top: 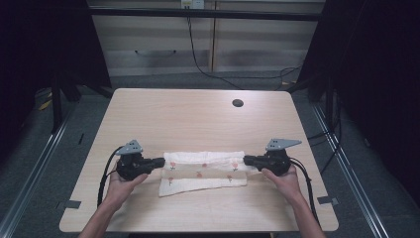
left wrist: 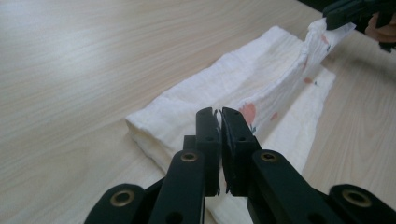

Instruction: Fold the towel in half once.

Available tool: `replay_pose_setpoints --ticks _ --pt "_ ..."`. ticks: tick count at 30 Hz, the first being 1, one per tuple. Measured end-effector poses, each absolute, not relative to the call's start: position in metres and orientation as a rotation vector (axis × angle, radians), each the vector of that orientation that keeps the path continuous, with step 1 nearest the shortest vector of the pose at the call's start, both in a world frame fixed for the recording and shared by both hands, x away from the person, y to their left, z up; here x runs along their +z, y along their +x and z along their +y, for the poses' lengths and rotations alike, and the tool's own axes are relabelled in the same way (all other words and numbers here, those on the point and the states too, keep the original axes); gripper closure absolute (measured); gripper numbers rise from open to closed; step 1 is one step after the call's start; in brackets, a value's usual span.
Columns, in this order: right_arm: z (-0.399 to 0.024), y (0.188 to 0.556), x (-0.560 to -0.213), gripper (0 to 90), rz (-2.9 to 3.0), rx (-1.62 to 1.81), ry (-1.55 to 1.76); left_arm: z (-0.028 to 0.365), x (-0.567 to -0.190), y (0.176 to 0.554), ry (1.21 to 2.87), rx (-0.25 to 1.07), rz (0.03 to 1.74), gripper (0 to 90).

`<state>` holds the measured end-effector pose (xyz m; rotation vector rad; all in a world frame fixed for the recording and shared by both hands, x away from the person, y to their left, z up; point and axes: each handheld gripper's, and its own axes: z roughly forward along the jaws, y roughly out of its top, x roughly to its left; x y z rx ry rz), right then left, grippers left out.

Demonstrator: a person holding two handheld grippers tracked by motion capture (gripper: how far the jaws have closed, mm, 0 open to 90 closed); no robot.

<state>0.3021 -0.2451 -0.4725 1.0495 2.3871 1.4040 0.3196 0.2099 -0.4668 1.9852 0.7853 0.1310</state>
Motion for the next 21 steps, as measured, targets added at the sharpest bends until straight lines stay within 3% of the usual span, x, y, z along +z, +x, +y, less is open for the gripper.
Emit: replay_pose_setpoints --ticks 21 --pt "-0.24 0.269 -0.489 80.3 2.506 1.317 1.033 0.208 -0.487 0.294 2.087 0.053 0.773 80.2"
